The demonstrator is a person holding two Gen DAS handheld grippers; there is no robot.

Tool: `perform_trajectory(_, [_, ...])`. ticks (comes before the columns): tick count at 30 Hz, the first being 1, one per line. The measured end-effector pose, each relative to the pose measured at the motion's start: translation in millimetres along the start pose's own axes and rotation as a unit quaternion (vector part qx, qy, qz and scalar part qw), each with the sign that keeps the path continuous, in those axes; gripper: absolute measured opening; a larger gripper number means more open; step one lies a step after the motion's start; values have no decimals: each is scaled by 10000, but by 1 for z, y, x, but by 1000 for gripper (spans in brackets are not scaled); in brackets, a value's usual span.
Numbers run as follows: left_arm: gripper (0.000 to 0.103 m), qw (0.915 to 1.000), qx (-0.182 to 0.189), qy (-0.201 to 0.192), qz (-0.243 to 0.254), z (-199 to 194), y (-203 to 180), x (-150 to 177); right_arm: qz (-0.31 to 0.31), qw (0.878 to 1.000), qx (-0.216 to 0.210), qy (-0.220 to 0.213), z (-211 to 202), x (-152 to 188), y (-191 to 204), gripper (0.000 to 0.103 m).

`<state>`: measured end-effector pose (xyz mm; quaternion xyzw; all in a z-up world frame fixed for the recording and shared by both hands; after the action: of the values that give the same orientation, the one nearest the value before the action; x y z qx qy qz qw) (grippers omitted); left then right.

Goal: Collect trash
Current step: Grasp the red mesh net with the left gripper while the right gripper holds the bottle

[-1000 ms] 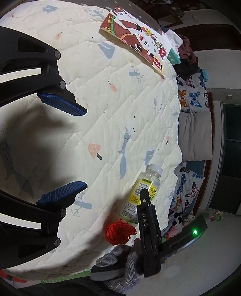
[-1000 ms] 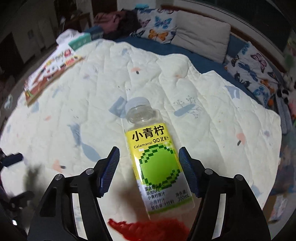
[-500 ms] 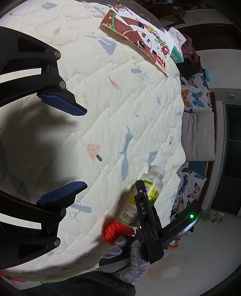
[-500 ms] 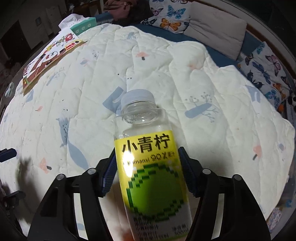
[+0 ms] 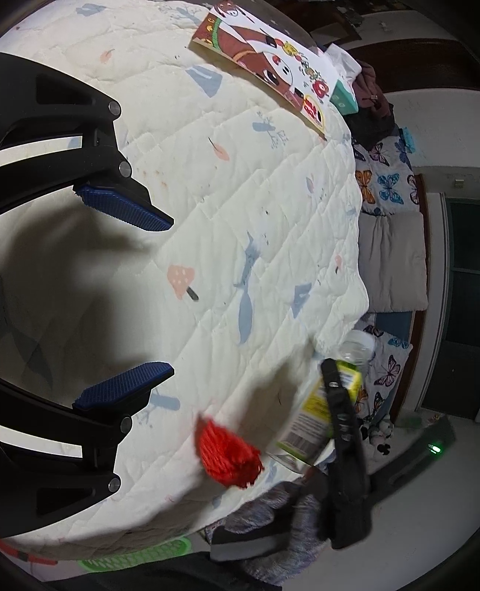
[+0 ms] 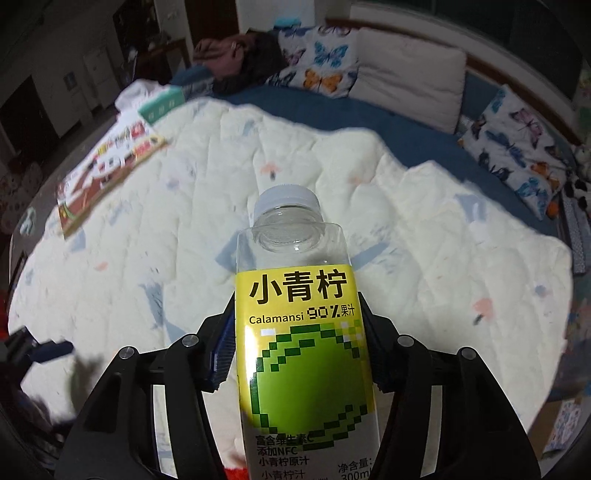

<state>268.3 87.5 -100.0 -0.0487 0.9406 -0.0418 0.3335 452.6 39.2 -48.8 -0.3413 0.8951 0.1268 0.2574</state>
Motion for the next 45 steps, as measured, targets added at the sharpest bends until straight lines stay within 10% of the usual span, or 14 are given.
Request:
perform_trajectory(10, [71,9983,404,13,420,10,-36,-10,214,9985,301,-415,-65,2,-16,58])
perform_trajectory(30, [80,9746,1026,209,1978,68,-132,-35,876,9917,931,-141,-129,112,-64,58])
perform_trajectory(39, [32,9745,850,91,2076,75,-138,-33,983,9907,928,-168,-137,141,-60,58])
perform_trajectory(45, [17,9772,761,-55,1980,59,-137,-29,1082,9891,960,-263,-147,156,-54,58])
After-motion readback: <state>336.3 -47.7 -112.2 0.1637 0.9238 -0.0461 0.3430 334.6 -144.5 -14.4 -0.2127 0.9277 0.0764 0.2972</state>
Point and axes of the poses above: each gripper's, at about its wrist camera, not at the fingertips, and z roughly the way its jaws point, y to its left, x to its underside, the point moved 3 cm from there along z, roughly the way its jaws point, and after that the axes turned 1 degree about z, right-handed, at the moved point
